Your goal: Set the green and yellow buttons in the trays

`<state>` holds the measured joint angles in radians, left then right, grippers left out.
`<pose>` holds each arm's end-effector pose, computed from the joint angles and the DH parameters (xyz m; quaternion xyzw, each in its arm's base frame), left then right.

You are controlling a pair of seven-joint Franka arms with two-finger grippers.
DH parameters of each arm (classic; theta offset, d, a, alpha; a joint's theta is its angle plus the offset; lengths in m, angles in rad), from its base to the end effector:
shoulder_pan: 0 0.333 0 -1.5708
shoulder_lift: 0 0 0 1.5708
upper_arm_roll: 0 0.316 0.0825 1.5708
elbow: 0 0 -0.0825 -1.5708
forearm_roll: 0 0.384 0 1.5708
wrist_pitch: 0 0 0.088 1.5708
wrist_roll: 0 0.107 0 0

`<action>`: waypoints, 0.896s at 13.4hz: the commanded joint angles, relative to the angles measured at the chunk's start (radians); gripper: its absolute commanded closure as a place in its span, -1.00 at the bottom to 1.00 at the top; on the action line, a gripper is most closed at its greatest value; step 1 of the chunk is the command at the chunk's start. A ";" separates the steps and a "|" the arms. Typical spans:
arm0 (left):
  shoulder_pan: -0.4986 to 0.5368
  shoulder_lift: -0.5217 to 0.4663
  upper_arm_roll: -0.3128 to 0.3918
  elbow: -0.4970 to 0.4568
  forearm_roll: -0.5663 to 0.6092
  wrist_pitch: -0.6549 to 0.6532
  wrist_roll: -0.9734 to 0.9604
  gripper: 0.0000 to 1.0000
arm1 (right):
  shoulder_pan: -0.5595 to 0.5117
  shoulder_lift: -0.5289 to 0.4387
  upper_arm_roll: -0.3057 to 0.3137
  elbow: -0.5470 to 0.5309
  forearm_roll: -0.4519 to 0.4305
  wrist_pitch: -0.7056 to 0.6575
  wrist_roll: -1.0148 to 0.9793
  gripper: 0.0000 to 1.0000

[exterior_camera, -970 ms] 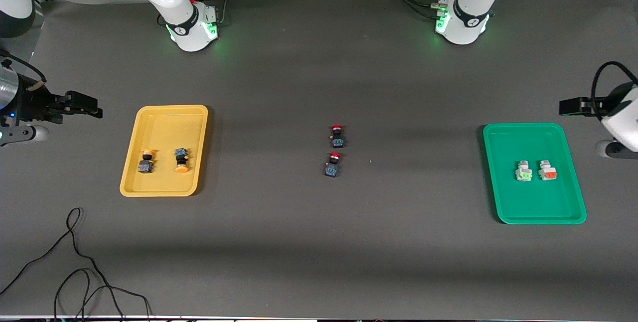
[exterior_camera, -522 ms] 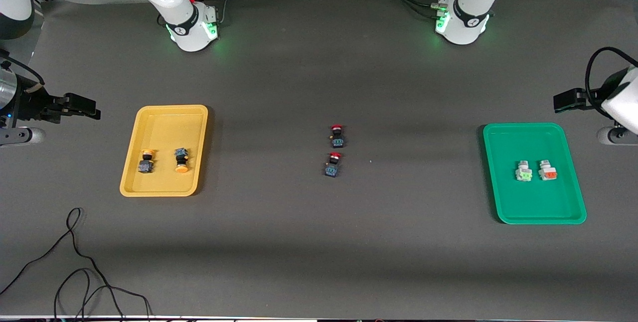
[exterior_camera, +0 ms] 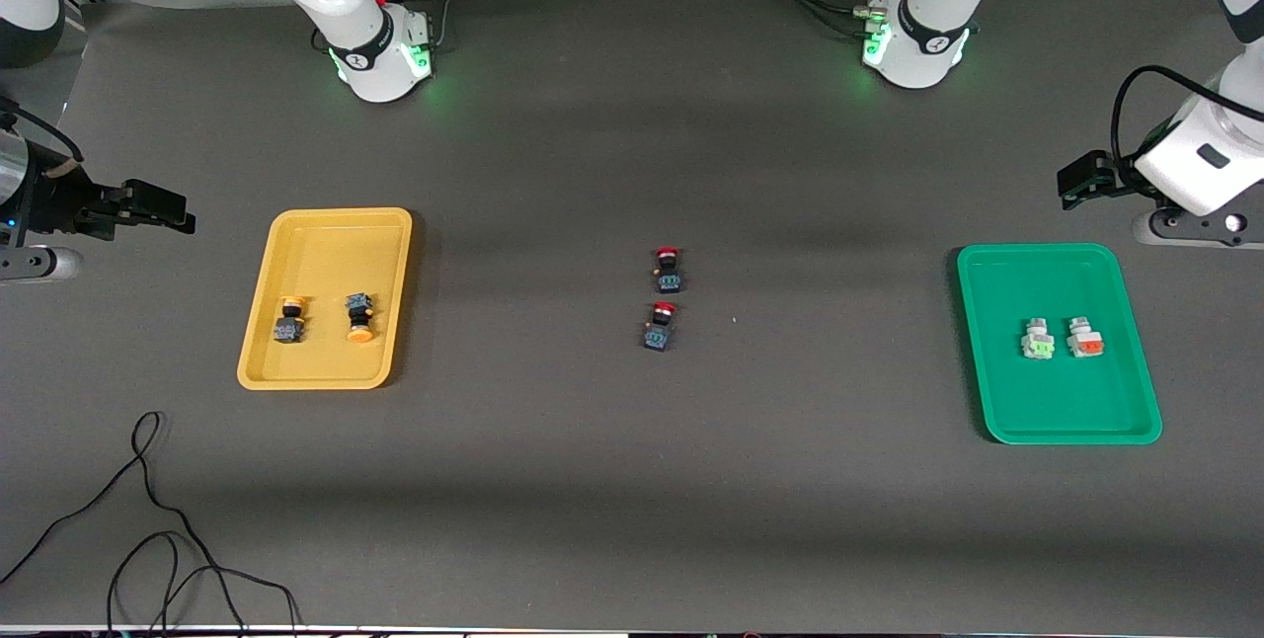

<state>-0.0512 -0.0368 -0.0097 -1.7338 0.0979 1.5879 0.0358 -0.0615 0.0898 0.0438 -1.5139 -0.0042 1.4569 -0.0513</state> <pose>0.5377 -0.0225 0.5699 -0.9960 0.0517 0.0538 0.0497 0.5683 -0.0117 0.5915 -0.9972 -0.0167 0.0733 0.0024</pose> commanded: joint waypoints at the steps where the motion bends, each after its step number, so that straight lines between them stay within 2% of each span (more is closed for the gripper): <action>1: -0.004 -0.014 0.002 -0.029 -0.006 0.021 0.006 -0.99 | 0.020 -0.012 -0.013 -0.009 -0.019 -0.003 0.022 -1.00; 12: -0.002 -0.011 0.008 -0.029 -0.006 0.010 0.006 -0.99 | 0.009 0.001 -0.024 -0.003 -0.002 0.011 0.100 -1.00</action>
<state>-0.0506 -0.0361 -0.0062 -1.7467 0.0979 1.5881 0.0358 -0.0616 0.0926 0.0256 -1.5184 -0.0041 1.4589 0.0095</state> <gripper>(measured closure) 0.000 0.000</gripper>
